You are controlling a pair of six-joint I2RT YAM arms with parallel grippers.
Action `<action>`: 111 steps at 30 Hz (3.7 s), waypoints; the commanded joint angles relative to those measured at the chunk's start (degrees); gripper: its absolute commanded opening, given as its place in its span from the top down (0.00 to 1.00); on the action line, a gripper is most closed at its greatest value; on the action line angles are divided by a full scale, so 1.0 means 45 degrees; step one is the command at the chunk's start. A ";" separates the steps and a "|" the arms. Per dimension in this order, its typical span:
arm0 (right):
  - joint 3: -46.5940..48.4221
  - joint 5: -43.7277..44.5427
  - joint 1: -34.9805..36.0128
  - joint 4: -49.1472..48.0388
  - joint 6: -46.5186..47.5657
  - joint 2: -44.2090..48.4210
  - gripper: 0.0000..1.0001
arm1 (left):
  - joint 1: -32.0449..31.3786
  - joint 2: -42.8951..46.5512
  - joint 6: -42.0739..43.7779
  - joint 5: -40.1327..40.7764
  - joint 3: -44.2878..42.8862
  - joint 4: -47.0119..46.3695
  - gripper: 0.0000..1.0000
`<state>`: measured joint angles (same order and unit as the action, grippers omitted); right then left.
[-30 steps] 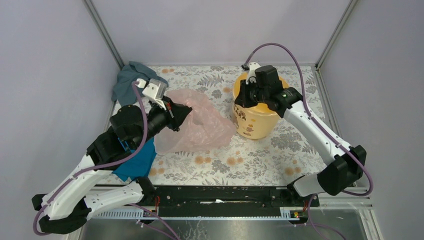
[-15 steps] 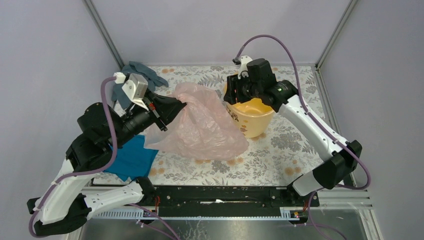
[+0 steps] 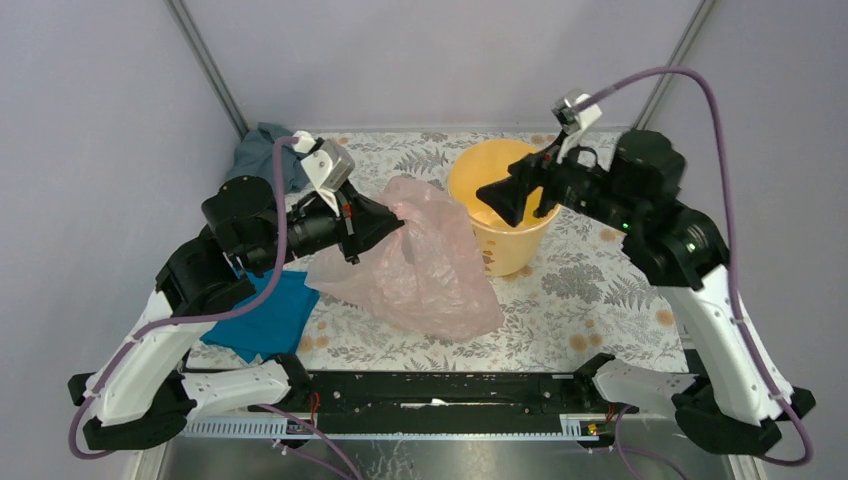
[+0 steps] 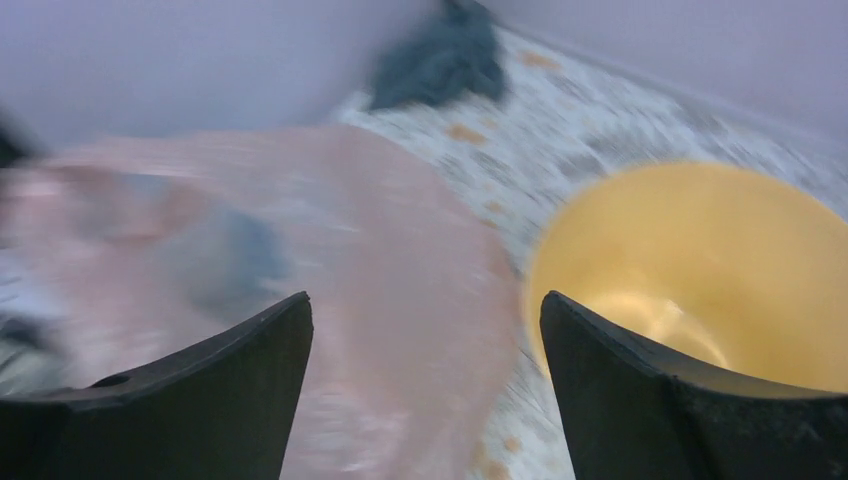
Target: Put the trash bags into the trash bin
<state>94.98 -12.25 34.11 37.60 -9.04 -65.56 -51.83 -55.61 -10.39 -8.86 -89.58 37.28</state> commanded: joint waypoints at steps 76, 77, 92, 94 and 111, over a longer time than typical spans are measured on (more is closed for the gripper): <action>0.2829 0.8043 0.2303 -0.6509 0.0151 -0.3053 1.00 | -0.0020 0.3846 -0.2211 0.9405 0.1188 -0.1218 0.01; 0.2999 0.8822 0.2196 -0.6033 -0.0001 -0.3115 1.00 | -0.0021 0.3731 -0.2203 0.9337 0.1285 -0.1285 0.01; -0.2409 1.6557 0.2128 -0.5653 -0.0260 -0.0458 1.00 | 0.0012 -0.0605 -0.2046 0.5621 0.1446 -0.2819 0.01; -0.2714 1.7066 0.2134 -0.5745 0.0378 -0.0281 1.00 | 0.0013 -0.1240 -0.2170 0.5105 0.1444 -0.3089 0.01; -0.5012 1.5254 0.2128 -0.5786 0.1115 0.1961 1.00 | 0.0152 -0.4079 -0.2956 0.4832 0.1285 -0.6807 0.21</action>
<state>74.89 60.99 43.81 14.55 -4.21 -58.37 -51.37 -72.23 -23.22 16.14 -82.65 14.98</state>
